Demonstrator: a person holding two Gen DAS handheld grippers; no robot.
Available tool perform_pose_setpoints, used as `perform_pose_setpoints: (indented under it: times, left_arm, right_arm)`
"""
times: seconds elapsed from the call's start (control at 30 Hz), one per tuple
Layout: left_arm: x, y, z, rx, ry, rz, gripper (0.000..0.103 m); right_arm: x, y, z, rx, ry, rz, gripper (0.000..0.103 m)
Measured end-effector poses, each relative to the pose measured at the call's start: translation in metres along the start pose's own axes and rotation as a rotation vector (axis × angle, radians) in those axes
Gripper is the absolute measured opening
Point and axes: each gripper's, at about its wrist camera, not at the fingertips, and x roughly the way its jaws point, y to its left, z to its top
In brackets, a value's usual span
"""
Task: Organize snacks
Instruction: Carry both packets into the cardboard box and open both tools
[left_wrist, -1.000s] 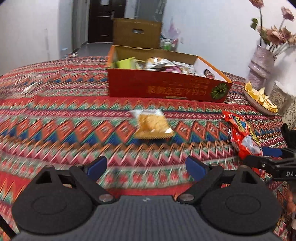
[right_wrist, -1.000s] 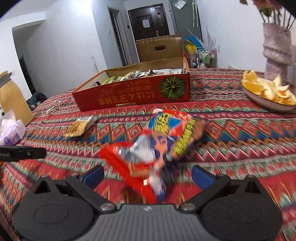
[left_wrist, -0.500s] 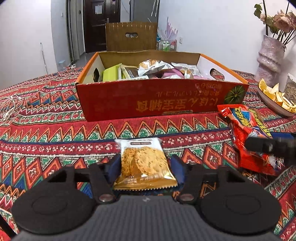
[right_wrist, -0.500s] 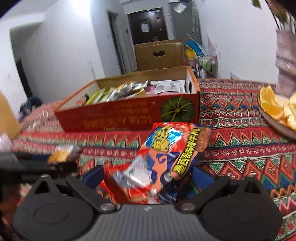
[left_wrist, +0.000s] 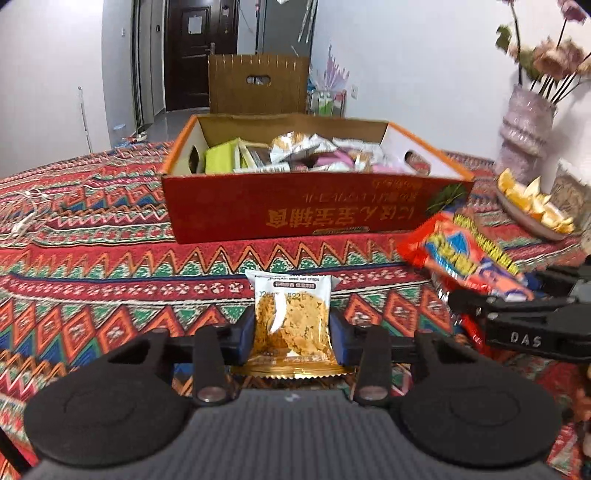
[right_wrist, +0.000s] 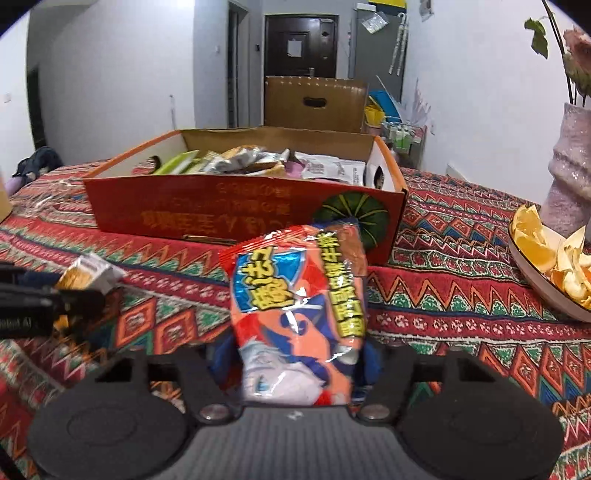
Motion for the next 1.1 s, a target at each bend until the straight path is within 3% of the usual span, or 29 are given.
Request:
perform_pose_setpoints:
  times: [0.23, 0.4, 0.73, 1.1]
  left_arm:
    - [-0.066, -0.001, -0.028, -0.048, -0.032, -0.028, 0.041]
    - [-0.101, 0.001, -0.054, -0.084, 0.004, -0.074, 0.041]
    - [-0.181, 0.001, -0.078, -0.071, -0.128, -0.057, 0.041]
    - [-0.209, -0.006, -0.084, -0.06, -0.181, -0.038, 0.041]
  right_arm:
    - [-0.054, 0.012, -0.031, 0.029, 0.005, 0.027, 0.052]
    - [-0.105, 0.021, -0.054, 0.05, -0.032, 0.035, 0.052]
    - [-0.196, 0.043, -0.074, 0.029, -0.143, 0.025, 0.052]
    - [-0.226, 0.045, -0.084, 0.031, -0.187, 0.032, 0.052]
